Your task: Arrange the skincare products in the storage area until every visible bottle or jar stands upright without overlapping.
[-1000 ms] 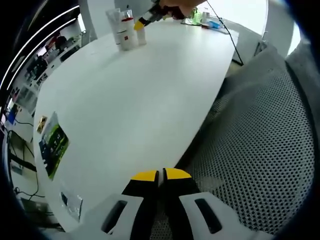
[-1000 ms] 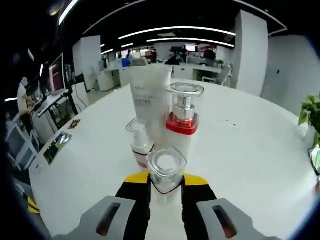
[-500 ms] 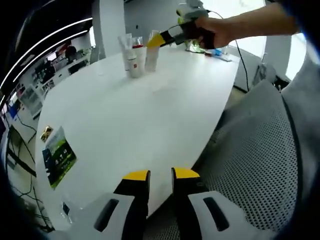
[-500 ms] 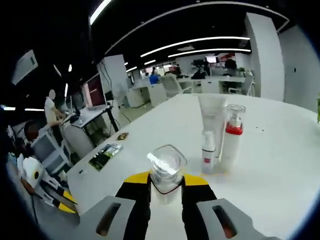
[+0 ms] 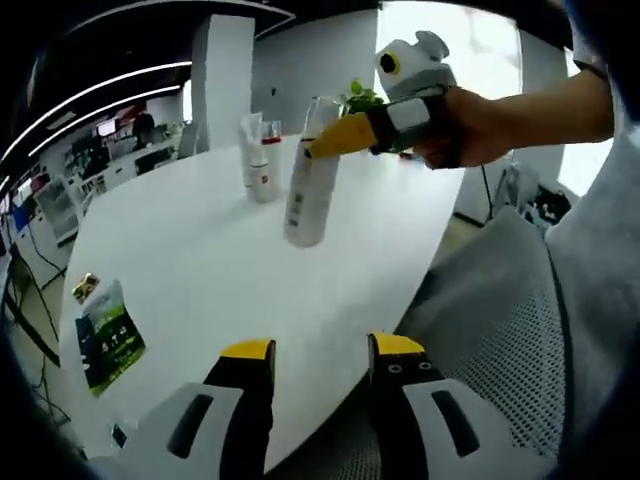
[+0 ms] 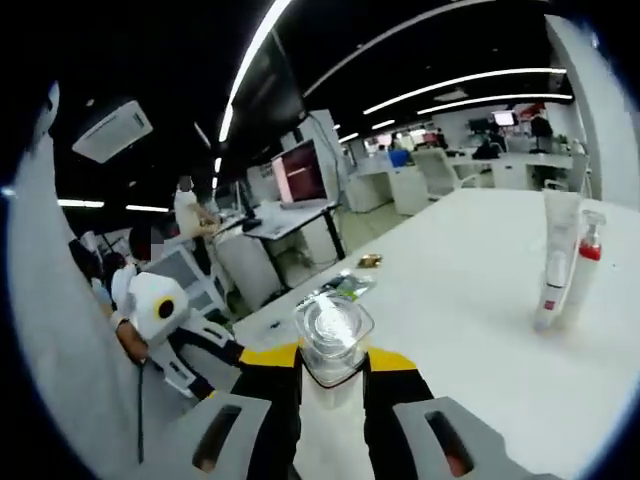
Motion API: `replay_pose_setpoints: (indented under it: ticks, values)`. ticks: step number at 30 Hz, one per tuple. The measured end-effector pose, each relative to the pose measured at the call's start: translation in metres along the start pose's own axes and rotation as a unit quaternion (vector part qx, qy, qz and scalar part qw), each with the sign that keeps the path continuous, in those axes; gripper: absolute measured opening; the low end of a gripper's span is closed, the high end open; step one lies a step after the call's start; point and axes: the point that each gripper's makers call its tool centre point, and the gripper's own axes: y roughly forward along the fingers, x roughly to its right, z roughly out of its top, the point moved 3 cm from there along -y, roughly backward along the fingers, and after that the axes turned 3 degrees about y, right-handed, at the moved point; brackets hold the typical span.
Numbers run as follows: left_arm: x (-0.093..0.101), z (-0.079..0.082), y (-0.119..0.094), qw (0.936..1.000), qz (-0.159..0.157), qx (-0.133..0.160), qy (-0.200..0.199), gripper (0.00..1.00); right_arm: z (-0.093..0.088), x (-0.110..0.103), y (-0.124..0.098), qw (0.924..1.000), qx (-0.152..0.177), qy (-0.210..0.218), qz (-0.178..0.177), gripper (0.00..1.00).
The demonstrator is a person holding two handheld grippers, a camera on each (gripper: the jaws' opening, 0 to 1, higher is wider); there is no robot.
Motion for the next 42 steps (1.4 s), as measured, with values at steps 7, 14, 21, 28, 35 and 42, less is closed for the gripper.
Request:
replay_pose_setpoints:
  ticks: [7,14,21,28,35,42]
  values:
    - [0.005,0.004,0.002,0.9998,-0.012,0.012,0.002,0.41,-0.021,-0.036,0.014,0.9968,-0.038,-0.016,0.069,0.18]
    - [0.019,0.008,0.001,0.9984,-0.050,0.017,0.019,0.35,-0.030,-0.062,0.023,0.9911,-0.044,-0.008,0.125,0.18]
    - [0.020,0.006,0.000,0.9979,-0.061,0.007,0.021,0.20,-0.038,-0.068,0.027,0.9876,-0.049,0.003,0.149,0.18]
    - [0.011,-0.003,0.000,0.9992,-0.025,-0.025,0.018,0.19,-0.044,-0.062,0.034,0.9899,-0.044,0.061,0.120,0.19]
    - [-0.012,-0.019,0.000,0.9966,0.046,-0.069,-0.002,0.18,-0.043,-0.048,0.050,0.9681,-0.017,0.246,0.043,0.17]
    - [-0.015,-0.022,0.002,0.9930,0.066,-0.084,0.052,0.18,-0.046,-0.045,0.062,0.9447,-0.014,0.327,-0.014,0.18]
